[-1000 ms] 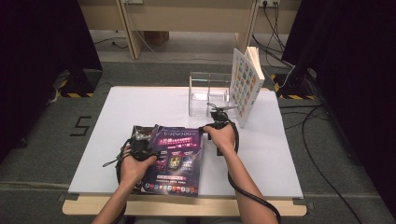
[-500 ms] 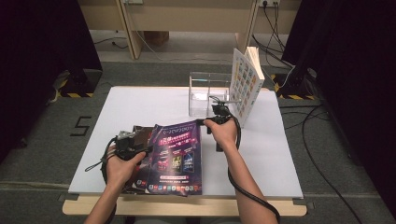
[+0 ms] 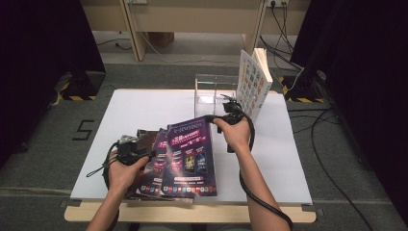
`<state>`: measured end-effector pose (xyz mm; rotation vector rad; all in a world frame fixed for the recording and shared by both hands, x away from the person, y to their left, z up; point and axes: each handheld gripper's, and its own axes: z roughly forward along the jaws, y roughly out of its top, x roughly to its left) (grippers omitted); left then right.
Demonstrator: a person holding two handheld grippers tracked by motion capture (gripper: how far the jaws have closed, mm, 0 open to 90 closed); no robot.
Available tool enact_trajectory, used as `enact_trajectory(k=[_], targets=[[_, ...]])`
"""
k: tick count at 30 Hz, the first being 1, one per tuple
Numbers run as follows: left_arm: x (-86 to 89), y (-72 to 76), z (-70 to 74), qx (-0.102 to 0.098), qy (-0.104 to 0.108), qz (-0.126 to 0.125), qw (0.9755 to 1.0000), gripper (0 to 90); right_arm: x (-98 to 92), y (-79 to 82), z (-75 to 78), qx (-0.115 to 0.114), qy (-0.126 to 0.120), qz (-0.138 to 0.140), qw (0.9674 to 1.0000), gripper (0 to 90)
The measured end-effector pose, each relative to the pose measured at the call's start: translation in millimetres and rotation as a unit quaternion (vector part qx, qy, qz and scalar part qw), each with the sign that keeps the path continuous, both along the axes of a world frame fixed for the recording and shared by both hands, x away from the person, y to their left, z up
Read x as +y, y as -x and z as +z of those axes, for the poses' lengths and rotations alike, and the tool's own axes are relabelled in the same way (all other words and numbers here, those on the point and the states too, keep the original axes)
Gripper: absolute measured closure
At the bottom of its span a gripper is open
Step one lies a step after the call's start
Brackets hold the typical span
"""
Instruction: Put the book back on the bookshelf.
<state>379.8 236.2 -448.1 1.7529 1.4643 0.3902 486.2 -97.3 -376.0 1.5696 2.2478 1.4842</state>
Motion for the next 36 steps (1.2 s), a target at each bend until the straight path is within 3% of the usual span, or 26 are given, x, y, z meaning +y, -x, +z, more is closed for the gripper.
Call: enact_trajectory(k=[12, 22, 36], targets=[[-2.6, 0.1, -2.0, 0.001, -0.004, -0.005, 1.0000, 51.4, -13.8, 8.0, 27.0, -0.054, -0.006, -0.016, 0.9984, 83.7], [-1.8, 0.5, 0.1, -0.004, -0.005, -0.004, 1.0000, 51.8, -21.6, 16.7, 46.9, -0.100, -0.017, -0.029, 0.9944, 83.8], [-1.6, 1.0, 2.6, -0.010, -0.004, -0.002, 0.9999, 52.7, -30.8, 20.8, 63.7, -0.127, -0.027, -0.039, 0.9908, 83.8]])
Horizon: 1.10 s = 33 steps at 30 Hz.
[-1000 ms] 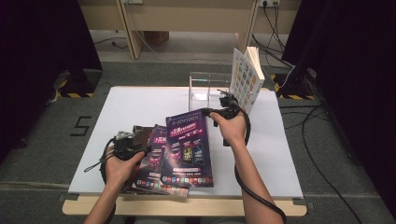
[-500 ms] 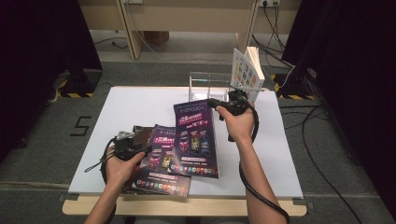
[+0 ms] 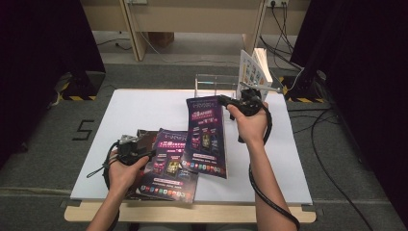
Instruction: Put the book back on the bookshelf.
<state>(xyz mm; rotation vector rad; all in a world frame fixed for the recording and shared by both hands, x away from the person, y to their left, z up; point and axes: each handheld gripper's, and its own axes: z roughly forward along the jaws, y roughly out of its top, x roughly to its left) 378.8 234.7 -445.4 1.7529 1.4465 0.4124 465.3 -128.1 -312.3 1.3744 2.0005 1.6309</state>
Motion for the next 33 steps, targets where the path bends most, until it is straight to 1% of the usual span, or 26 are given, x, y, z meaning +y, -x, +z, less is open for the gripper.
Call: enact_trajectory(k=[4, 8, 17, 19, 33], targets=[[0.1, 0.0, -0.1, 0.001, 0.000, 0.000, 1.0000, 52.7, -2.9, -1.1, 1.7, -0.008, 0.002, 0.000, 1.0000, 83.7], [-0.4, -0.2, -0.4, 0.001, 0.000, 0.000, 1.0000, 52.8, -4.2, -0.9, 3.7, -0.011, -0.001, -0.001, 0.9999, 83.8], [0.5, 0.6, 1.0, -0.001, -0.003, 0.001, 1.0000, 53.0, -6.9, 1.0, 10.0, -0.026, -0.011, -0.005, 0.9996, 83.8], [0.3, 0.7, 1.0, -0.001, -0.004, 0.000, 1.0000, 53.0, -7.3, 0.8, 11.7, -0.032, -0.009, -0.005, 0.9994, 83.8], [0.6, 0.5, 0.6, -0.001, -0.005, -0.001, 1.0000, 53.2, -12.2, 1.7, 20.5, -0.050, -0.018, -0.015, 0.9985, 83.8]])
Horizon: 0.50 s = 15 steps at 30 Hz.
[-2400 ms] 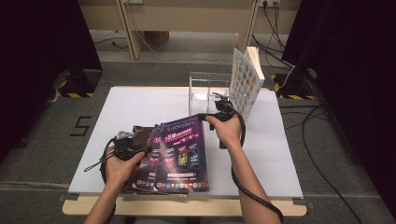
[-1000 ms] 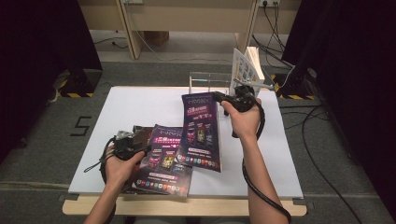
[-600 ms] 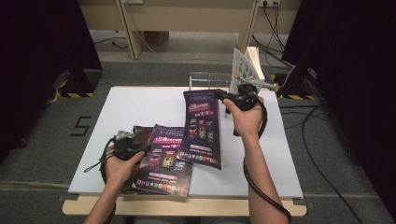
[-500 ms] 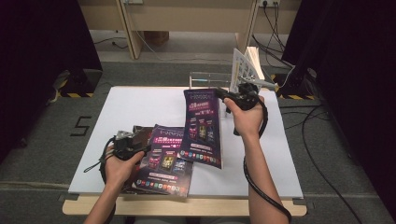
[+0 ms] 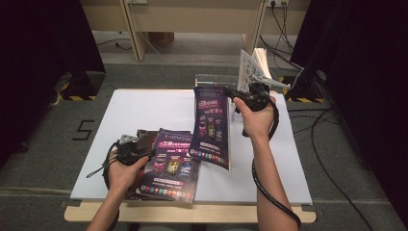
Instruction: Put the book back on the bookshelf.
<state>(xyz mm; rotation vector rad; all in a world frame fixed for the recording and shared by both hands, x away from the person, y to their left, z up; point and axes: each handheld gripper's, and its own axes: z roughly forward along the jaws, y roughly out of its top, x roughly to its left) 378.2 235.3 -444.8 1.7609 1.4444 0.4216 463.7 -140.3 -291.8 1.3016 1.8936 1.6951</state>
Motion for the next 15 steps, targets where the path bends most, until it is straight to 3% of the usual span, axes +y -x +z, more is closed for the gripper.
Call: enact_trajectory(k=[7, 15], targets=[[0.2, 0.1, 0.2, 0.000, 0.000, 0.002, 1.0000, 53.4, -2.3, 0.4, 2.8, -0.009, -0.004, -0.007, 0.9999, 83.8], [0.4, 0.0, -0.5, -0.002, 0.001, 0.001, 1.0000, 53.5, -5.7, 3.1, 10.1, -0.035, -0.003, -0.020, 0.9992, 83.8]])
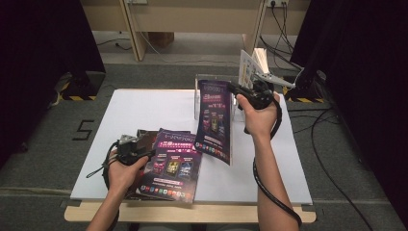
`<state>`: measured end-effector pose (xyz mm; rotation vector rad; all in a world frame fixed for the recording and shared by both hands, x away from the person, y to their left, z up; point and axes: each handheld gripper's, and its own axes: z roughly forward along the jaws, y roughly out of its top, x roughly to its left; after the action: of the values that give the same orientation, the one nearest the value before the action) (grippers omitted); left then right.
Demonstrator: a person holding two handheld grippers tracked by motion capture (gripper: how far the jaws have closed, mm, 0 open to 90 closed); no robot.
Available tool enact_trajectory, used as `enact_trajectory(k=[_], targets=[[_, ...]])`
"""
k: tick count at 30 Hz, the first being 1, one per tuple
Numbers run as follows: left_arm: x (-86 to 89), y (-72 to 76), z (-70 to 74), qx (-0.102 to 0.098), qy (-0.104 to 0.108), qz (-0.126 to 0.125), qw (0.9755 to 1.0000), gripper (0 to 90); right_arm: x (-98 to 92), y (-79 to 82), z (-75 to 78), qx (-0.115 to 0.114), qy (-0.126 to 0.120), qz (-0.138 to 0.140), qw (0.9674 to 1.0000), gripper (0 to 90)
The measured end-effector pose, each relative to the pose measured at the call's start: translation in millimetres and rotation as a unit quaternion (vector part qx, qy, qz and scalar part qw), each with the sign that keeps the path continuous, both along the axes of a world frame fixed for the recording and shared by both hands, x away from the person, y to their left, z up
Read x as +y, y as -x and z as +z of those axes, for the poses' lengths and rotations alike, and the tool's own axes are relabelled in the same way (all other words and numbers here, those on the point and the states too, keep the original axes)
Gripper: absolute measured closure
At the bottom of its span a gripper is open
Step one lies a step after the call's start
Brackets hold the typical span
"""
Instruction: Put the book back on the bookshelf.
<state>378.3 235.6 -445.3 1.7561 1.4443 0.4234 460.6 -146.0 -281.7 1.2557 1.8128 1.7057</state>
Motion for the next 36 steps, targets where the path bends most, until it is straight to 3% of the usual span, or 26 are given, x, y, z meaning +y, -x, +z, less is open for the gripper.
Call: enact_trajectory(k=[13, 36], targets=[[0.3, -0.1, -0.4, 0.000, 0.002, 0.000, 1.0000, 53.5, -4.2, 2.4, 8.2, -0.036, 0.002, -0.019, 0.9992, 83.8], [0.1, 0.0, -1.6, 0.003, 0.002, -0.001, 1.0000, 53.6, -13.3, -0.5, 19.5, -0.055, 0.008, -0.048, 0.9973, 83.8]])
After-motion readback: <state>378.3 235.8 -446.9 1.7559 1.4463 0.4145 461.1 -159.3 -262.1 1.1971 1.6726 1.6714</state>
